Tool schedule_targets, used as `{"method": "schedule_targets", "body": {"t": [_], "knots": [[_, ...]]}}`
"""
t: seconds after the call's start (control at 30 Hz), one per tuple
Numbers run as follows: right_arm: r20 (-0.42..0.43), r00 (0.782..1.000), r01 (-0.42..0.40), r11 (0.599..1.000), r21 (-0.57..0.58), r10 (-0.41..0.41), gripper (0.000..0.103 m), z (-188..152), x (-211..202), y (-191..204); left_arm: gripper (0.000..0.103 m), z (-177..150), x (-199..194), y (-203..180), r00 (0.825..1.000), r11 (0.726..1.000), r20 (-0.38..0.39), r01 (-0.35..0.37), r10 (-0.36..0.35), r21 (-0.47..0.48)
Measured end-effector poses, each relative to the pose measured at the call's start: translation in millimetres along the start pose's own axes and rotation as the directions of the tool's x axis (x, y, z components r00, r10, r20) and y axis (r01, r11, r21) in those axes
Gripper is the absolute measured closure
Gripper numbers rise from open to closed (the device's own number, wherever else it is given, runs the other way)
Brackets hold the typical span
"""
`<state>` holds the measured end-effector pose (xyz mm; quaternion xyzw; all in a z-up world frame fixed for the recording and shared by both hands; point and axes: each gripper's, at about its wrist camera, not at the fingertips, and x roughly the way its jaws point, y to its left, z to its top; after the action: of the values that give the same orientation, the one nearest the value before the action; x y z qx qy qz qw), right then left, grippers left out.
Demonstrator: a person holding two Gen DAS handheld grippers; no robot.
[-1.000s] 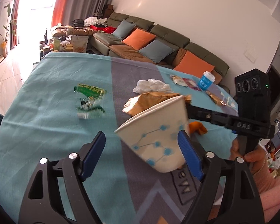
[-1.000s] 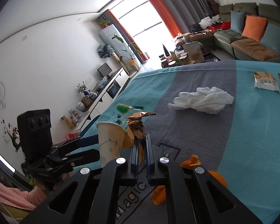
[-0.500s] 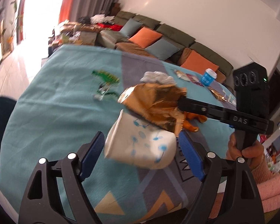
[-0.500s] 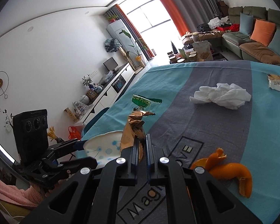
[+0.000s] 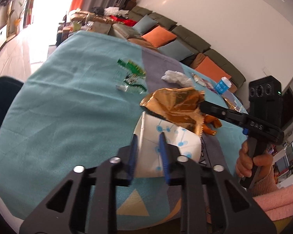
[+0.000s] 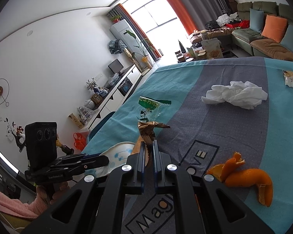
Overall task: Collect trash
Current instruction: 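Grasp the white dotted paper cup with the left tool while the right tool grasps the gold foil wrapper, then carry the cup and foil wrapper over the teal bin with both tools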
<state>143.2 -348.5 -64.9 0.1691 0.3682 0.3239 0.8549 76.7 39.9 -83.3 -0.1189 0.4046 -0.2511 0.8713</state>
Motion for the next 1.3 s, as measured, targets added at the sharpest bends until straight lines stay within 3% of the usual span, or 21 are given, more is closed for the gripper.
{"method": "schedule_targets", "body": {"t": [0.23,0.63,1.3], "knots": [[0.021,0.999,-0.027,1.0,0.009,0.026,0.099,8.2,0.0,4.9,0.095,3.8,-16.6,-7.1,0.998,0.999,0.06,0.004,-0.006,0.035],[0.052,0.995,-0.08,0.997,-0.007,0.081,0.1,24.4,8.3,23.2,0.098,9.7,-67.6,-1.3,0.982,0.994,0.168,-0.099,0.09,0.047],[0.02,0.986,-0.163,0.986,-0.022,0.164,0.1,43.7,61.4,63.1,0.098,11.7,-132.0,40.3,0.929,0.966,0.27,-0.254,0.255,-0.039]]}}
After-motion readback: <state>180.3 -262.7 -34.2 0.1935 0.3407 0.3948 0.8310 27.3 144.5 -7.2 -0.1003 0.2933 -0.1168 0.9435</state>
